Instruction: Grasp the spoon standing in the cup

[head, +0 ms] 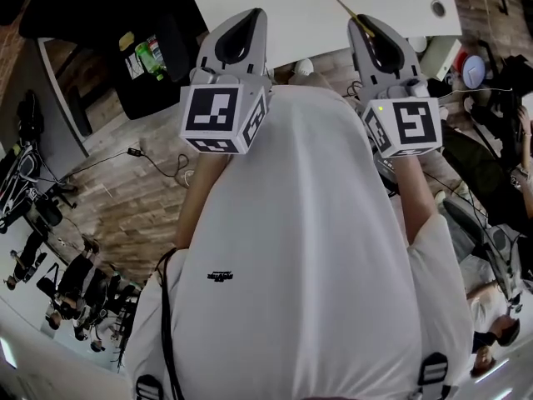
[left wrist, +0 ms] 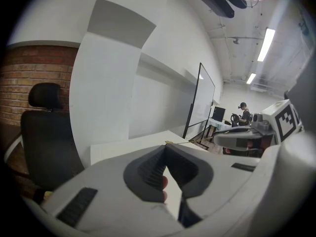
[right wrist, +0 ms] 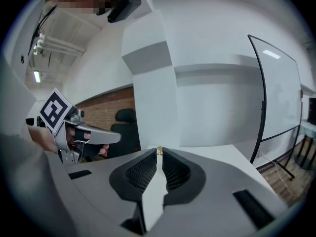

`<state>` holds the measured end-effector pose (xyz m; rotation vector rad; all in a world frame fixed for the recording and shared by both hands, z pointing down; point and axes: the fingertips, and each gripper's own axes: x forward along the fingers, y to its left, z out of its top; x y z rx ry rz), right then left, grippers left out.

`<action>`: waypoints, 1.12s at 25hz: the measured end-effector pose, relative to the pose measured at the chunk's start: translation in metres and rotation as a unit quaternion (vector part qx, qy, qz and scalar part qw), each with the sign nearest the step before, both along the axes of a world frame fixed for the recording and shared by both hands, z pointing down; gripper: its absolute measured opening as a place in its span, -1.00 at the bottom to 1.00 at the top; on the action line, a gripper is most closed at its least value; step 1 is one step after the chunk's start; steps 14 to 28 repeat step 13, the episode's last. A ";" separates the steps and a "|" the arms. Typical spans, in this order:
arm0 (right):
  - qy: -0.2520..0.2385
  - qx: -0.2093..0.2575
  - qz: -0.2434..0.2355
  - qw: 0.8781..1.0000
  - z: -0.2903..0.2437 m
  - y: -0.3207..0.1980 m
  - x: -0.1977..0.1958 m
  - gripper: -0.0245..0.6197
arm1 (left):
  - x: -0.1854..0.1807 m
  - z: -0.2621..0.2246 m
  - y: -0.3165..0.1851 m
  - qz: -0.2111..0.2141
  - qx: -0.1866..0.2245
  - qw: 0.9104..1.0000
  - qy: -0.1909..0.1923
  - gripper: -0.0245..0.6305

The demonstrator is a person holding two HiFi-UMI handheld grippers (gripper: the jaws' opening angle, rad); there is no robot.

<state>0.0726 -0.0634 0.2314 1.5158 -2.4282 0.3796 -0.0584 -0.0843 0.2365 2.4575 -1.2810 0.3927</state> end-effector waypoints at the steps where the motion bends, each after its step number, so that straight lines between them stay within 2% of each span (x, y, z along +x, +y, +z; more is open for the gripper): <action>1: 0.002 0.000 -0.002 1.000 -0.001 0.001 0.001 -0.80 | 0.000 0.000 0.000 -0.001 0.000 1.000 0.001 -0.90; 5: 0.002 0.005 -0.001 1.000 -0.008 -0.002 0.002 -0.80 | 0.000 -0.003 -0.003 -0.004 0.001 1.000 0.004 -0.90; 13: -0.015 -0.011 0.033 0.999 -0.001 0.002 0.013 -0.80 | 0.007 0.003 0.005 0.003 -0.008 1.000 0.003 -0.90; 28: -0.015 -0.011 0.033 0.999 -0.001 0.002 0.013 -0.80 | 0.007 0.003 0.005 0.003 -0.008 1.000 0.003 -0.90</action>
